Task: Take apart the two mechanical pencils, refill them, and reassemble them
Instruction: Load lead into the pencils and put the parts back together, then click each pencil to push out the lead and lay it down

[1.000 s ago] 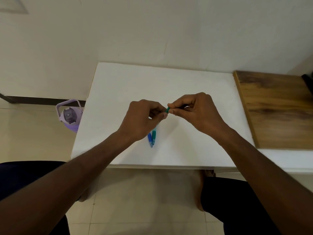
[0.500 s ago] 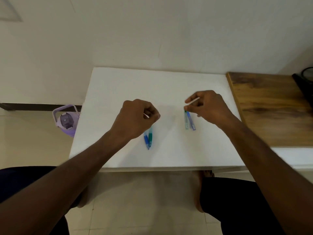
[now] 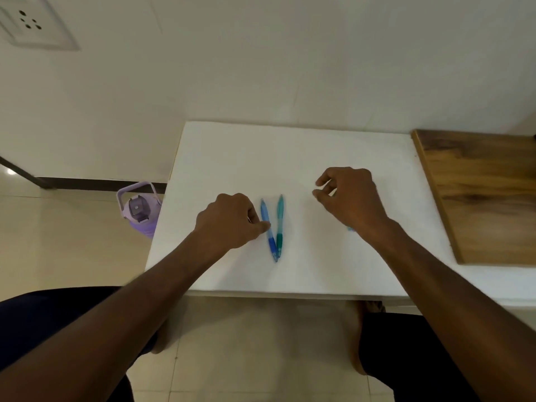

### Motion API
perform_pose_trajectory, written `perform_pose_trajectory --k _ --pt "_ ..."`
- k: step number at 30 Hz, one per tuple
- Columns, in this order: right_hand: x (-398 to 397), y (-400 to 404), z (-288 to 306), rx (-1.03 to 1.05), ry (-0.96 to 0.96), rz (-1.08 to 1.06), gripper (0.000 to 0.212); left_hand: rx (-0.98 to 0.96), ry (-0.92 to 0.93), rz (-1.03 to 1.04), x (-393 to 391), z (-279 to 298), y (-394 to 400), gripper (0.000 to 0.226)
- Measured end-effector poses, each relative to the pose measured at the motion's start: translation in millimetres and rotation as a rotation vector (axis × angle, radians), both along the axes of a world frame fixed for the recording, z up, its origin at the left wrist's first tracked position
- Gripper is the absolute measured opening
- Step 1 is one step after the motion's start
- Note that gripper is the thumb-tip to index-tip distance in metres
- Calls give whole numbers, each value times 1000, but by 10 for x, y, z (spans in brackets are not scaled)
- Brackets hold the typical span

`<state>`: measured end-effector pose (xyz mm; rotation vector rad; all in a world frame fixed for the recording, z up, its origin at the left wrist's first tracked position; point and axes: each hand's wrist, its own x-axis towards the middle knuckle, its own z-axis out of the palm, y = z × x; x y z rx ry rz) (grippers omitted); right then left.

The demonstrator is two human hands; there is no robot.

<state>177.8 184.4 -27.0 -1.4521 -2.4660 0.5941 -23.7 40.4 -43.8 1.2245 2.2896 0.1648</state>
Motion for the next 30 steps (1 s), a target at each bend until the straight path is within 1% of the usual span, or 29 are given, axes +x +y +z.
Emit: perform_pose_trajectory --k 3,8,10,13,16,18,20,21,22,23,25,26,27,29,30 --pt "-248 -153 -96 -89 -2 43 28 -48 28 -7 104 -17 53 48" --pt "-581 -285 -272 -112 -99 30 43 -54 106 15 213 -31 104 56" --pt "-634 -289 -318 -135 -141 28 43 -53 117 17 227 -42 101 53" --pt "-670 -269 -340 -147 -152 39 36 -46 106 23 234 -55 102 45" --pt "-618 -175 -258 -125 -151 4 33 16 25 48 222 -44 81 38" --pt "-536 -109 -223 -130 -168 -11 31 156 -93 50 205 -27 62 31" --pt "-468 -91 -184 -106 -211 -5 30 320 -256 62 194 37 59 23" --pt "-453 -107 -151 -84 -190 -6 31 377 -324 65 195 79 68 21" --pt "-455 -126 -107 -87 -111 -10 34 421 -372 62 199 119 77 19" --pt "-464 -147 -47 -142 33 -22 37 459 -396 51 205 156 94 19" --pt "-497 -227 102 -403 363 -46 44 544 -379 24 215 219 115 19" --pt "-504 -273 155 -501 444 -21 43 599 -372 27 220 241 120 19" --pt "-507 -329 184 -533 459 35 39 656 -388 55 227 267 117 19" --pt "-512 -428 211 -501 457 131 31 733 -470 128 235 327 111 20" --pt "-511 -455 221 -482 481 151 33 750 -495 127 239 348 114 20"
